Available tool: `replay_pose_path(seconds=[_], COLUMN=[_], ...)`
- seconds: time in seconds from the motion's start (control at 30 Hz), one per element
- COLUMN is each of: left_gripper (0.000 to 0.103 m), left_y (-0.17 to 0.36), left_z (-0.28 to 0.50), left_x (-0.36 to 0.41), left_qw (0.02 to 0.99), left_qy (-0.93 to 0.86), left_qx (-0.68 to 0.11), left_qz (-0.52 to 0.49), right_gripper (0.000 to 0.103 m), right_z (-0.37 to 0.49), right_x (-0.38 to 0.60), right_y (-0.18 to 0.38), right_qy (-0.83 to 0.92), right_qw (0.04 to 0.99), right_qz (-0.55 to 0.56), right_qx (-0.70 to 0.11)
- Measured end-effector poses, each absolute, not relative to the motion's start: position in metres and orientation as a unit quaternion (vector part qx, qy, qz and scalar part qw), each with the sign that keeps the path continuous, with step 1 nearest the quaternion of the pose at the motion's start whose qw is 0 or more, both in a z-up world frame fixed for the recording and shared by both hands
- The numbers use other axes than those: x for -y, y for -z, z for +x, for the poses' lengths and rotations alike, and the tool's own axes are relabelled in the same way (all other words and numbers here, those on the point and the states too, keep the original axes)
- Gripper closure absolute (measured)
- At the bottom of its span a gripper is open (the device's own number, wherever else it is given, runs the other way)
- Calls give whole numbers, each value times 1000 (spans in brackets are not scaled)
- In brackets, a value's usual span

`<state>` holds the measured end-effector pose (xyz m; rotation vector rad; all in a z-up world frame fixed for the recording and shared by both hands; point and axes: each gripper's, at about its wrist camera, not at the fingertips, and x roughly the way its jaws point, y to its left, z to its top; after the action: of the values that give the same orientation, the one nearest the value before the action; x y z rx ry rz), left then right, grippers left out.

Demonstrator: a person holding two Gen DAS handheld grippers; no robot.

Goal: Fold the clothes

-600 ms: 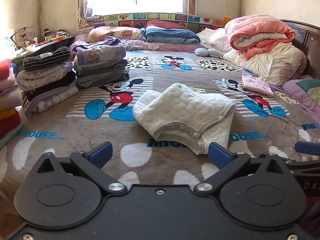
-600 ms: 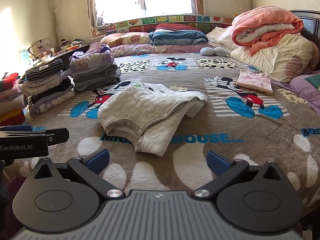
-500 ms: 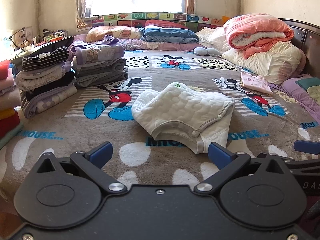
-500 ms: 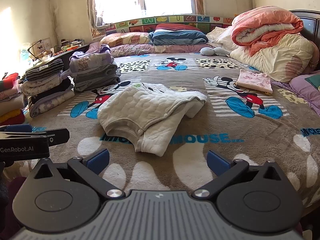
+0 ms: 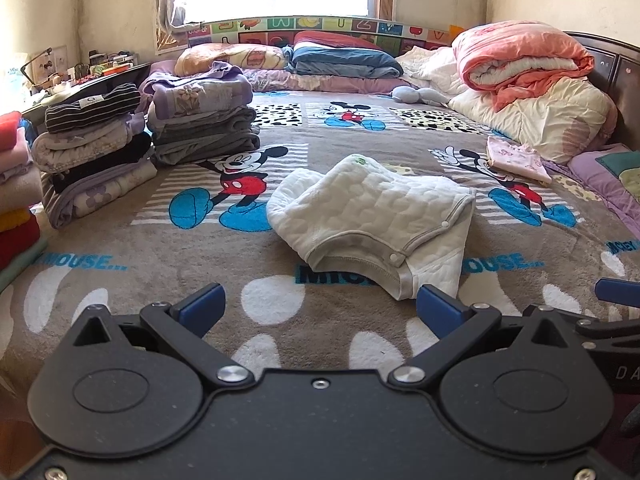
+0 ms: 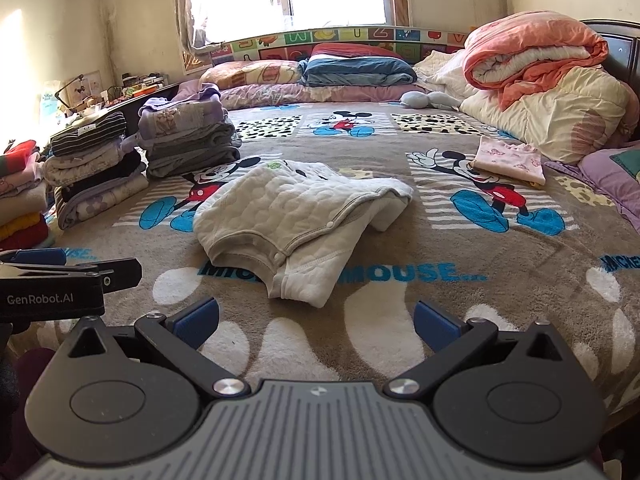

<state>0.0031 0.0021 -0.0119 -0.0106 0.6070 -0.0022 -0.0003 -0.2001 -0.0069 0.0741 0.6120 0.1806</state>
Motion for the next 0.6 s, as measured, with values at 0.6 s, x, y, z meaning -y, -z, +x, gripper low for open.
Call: replay_pose_path(seconds=[0.6], left_gripper=[0], left_y=[22], left_z=[10], left_x=[-4], left_qw=[950], left_qy=[2], left_qx=[-313], left_qz=[-4], right_gripper=[0], right_z=[4], right_x=[201], right_y=[11], right_qy=[-87], right_qw=[947], right_qz=[36], right_qx=[-308])
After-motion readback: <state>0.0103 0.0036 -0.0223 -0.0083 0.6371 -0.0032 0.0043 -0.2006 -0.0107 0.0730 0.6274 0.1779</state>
